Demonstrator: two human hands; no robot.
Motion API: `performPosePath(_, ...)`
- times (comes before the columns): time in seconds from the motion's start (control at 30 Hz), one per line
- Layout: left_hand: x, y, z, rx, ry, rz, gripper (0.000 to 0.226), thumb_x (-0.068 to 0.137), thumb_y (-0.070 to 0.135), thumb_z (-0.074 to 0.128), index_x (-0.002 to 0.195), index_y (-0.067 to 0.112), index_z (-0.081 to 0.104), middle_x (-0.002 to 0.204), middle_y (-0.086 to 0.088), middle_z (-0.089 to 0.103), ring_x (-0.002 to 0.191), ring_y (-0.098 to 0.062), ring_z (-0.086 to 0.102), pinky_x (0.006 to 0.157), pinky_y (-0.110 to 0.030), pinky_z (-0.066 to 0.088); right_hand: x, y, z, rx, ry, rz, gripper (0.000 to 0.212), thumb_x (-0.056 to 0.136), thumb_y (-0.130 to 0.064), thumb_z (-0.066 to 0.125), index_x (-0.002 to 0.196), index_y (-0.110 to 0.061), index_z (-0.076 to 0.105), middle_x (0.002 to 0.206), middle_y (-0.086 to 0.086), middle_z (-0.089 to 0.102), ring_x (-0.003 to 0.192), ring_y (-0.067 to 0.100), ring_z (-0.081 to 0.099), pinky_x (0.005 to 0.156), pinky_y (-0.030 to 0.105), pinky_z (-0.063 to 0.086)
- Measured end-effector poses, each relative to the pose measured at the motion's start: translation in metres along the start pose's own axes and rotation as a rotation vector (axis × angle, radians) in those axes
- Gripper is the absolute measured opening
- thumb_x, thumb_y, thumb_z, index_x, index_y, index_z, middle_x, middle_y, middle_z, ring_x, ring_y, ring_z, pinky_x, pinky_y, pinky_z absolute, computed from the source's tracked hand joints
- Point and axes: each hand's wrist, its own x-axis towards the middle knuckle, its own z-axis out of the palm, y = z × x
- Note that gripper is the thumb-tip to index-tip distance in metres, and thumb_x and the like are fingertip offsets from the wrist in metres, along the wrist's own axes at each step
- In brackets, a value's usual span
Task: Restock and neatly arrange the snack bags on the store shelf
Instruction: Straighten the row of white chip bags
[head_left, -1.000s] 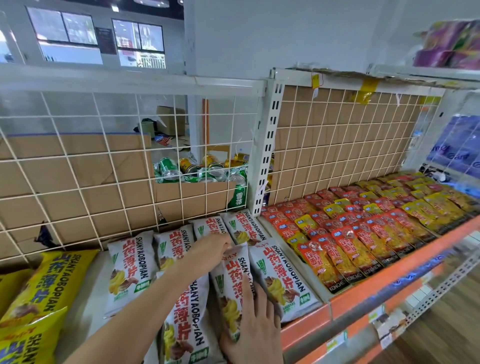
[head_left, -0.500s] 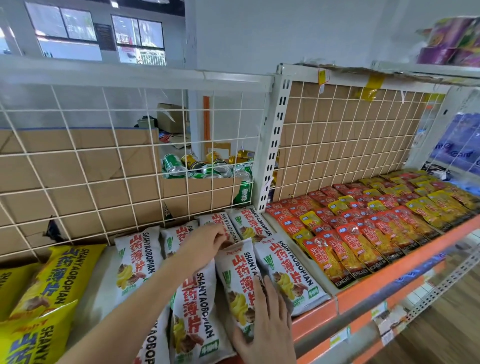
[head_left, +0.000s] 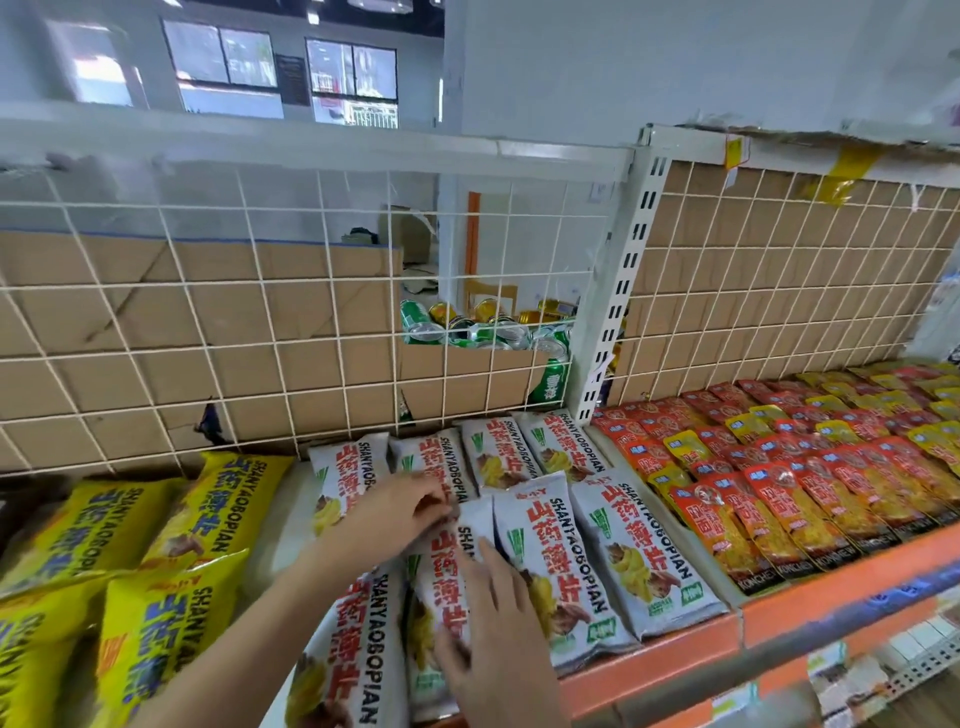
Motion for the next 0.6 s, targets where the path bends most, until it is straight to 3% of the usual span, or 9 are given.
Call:
performPosePath(0.13, 0.002, 0.005, 0.003, -0.081, -0.036, -0.063, 0.021, 0.097, 0.029, 0.044, 0.102, 0.014, 0.057, 0.107, -0.002, 0.062, 0.096, -0.015, 0.056, 0.083, -0.027, 0.045, 0.002, -0.005, 0.001, 0.003, -0.032, 0.05, 0.06, 0.069, -0.055, 0.039, 0.12, -0.026, 0.052, 0.121, -0.003, 0.062, 0.091, 0.012, 0.068, 0.06, 0.018, 0.056)
performPosePath(0.27, 0.004, 0.008, 0.006, -0.245, -0.02, -0.133, 0.016, 0.1, 0.022, 0.038, 0.096, 0.017, 0.053, 0.103, 0.0, 0.061, 0.094, -0.012, 0.056, 0.07, -0.016, 0.041, 0.004, -0.011, 0.002, 0.034, -0.037, 0.135, 0.063, 0.065, -0.043, 0.038, 0.125, -0.024, 0.048, 0.126, 0.0, 0.059, 0.096, 0.017, 0.066, 0.058, 0.023, 0.058)
performPosePath(0.33, 0.005, 0.008, 0.006, -0.234, 0.006, -0.137, 0.021, 0.099, 0.019, 0.039, 0.102, 0.012, 0.058, 0.105, -0.003, 0.062, 0.093, -0.012, 0.054, 0.071, -0.019, 0.038, 0.006, -0.015, 0.001, 0.036, -0.059, 0.129, 0.069, 0.072, -0.038, 0.028, 0.139, -0.024, 0.033, 0.144, 0.004, 0.04, 0.119, 0.024, 0.053, 0.078, 0.033, 0.057)
performPosePath(0.4, 0.006, 0.007, 0.007, -0.212, 0.021, -0.135, 0.024, 0.099, 0.018, 0.04, 0.106, 0.009, 0.061, 0.108, -0.005, 0.063, 0.093, -0.013, 0.054, 0.075, -0.02, 0.037, 0.007, -0.017, 0.0, 0.002, -0.143, 0.094, 0.069, 0.081, -0.037, 0.016, 0.148, -0.027, 0.006, 0.156, -0.002, 0.004, 0.139, 0.024, 0.022, 0.104, 0.036, 0.04)
performPosePath(0.43, 0.006, 0.008, 0.007, -0.204, 0.027, -0.134, 0.025, 0.099, 0.018, 0.039, 0.107, 0.008, 0.061, 0.108, -0.005, 0.063, 0.094, -0.014, 0.054, 0.075, -0.02, 0.036, 0.007, -0.018, -0.003, 0.024, -0.158, 0.105, 0.07, 0.08, -0.039, 0.008, 0.148, -0.027, -0.001, 0.156, -0.003, -0.003, 0.141, 0.023, 0.015, 0.108, 0.036, 0.034)
performPosePath(0.53, 0.007, 0.009, 0.009, -0.18, 0.045, -0.142, 0.026, 0.099, 0.018, 0.039, 0.107, 0.007, 0.06, 0.109, -0.007, 0.063, 0.096, -0.017, 0.055, 0.073, -0.02, 0.035, 0.006, -0.021, -0.002, 0.027, -0.123, 0.165, 0.086, 0.063, -0.042, -0.005, 0.148, -0.027, 0.004, 0.156, -0.001, 0.005, 0.14, 0.025, 0.02, 0.105, 0.039, 0.038)
performPosePath(0.6, 0.005, 0.01, 0.01, -0.178, 0.052, -0.149, 0.026, 0.1, 0.02, 0.039, 0.108, 0.007, 0.06, 0.109, -0.007, 0.063, 0.096, -0.017, 0.055, 0.073, -0.021, 0.036, 0.004, -0.024, -0.001, 0.024, -0.065, 0.174, 0.073, 0.076, -0.047, 0.011, 0.146, -0.026, 0.017, 0.152, 0.002, 0.022, 0.135, 0.027, 0.034, 0.098, 0.04, 0.045)
